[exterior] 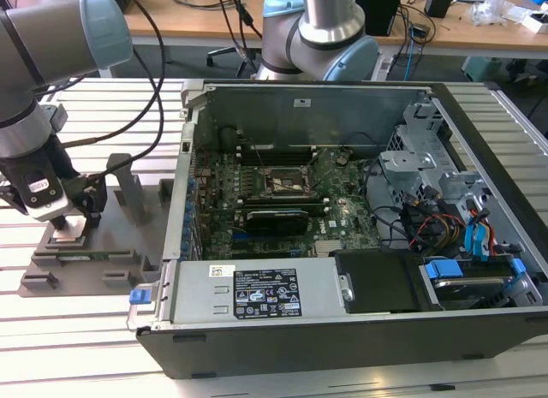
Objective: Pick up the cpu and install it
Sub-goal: 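Pick up the cpu and move it towards the insertion slot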
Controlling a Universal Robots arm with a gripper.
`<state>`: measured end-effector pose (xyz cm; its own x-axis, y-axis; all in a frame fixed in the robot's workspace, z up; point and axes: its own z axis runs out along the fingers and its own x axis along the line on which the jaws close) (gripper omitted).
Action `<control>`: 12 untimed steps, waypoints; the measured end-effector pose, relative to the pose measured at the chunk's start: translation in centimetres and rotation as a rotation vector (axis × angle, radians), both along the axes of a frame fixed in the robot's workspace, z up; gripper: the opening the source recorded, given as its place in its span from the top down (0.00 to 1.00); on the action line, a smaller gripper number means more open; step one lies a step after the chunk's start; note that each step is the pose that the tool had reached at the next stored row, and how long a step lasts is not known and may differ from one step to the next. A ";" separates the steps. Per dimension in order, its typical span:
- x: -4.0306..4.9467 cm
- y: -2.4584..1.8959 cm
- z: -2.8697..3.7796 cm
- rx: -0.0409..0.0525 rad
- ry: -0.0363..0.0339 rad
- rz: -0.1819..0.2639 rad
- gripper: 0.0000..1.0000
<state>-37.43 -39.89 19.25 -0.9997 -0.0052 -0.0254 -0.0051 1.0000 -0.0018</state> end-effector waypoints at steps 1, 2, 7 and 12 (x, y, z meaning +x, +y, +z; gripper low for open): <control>0.00 0.00 -0.06 0.0001 -0.0001 0.000 0.39; 0.00 0.00 -0.12 0.0001 -0.0002 0.000 0.39; 0.01 0.01 -0.20 -0.0014 0.0021 0.000 0.39; 0.07 0.05 0.21 0.0026 -0.0046 0.000 0.39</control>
<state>-37.36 -39.85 19.46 -0.9995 -0.0050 -0.0300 -0.0050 1.0000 0.0008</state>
